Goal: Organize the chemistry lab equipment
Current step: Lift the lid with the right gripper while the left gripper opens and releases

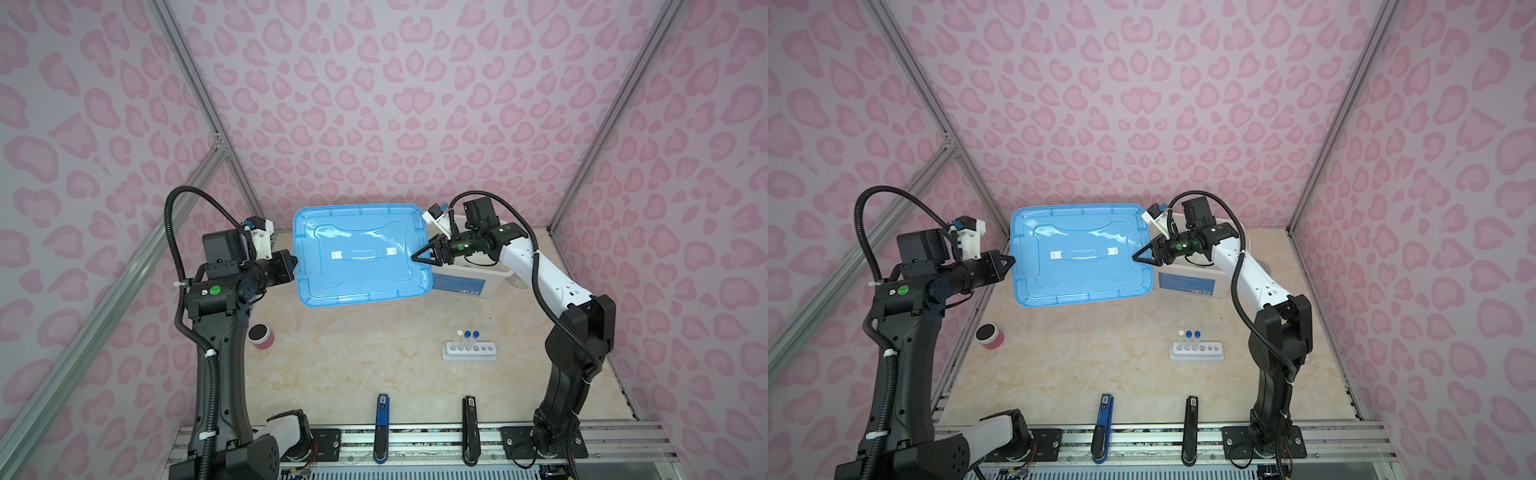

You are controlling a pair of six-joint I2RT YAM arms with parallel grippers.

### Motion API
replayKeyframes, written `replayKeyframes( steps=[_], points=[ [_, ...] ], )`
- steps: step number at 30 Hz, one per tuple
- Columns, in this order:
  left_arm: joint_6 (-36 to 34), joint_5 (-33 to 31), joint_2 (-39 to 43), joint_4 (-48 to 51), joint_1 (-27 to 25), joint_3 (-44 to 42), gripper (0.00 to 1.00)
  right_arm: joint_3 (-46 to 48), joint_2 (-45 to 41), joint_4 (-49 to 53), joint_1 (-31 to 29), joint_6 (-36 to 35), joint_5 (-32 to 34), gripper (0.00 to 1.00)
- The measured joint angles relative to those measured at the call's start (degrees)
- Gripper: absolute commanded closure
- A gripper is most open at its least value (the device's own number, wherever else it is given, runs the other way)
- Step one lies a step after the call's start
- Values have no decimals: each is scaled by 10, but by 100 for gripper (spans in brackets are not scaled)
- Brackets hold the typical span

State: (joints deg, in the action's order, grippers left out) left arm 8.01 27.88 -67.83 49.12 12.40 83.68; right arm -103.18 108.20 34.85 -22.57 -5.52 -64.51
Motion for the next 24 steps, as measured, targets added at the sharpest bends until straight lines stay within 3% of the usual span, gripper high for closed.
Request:
replayKeyframes(
  steps=[5, 10, 17, 24],
  points=[
    [-1, 3, -2, -3, 1, -2, 96, 1, 0, -11, -7, 5, -15, 65],
    [-4, -3, -3, -15, 0, -27, 95, 5, -1, -25, -6, 18, -43, 85],
    [-3, -4, -19, -31, -4, -31, 71, 41, -18, -85, -6, 70, -42, 97],
    [0, -4, -21, -38, -8, -27, 51, 65, -47, -143, -5, 124, -3, 100]
  ],
)
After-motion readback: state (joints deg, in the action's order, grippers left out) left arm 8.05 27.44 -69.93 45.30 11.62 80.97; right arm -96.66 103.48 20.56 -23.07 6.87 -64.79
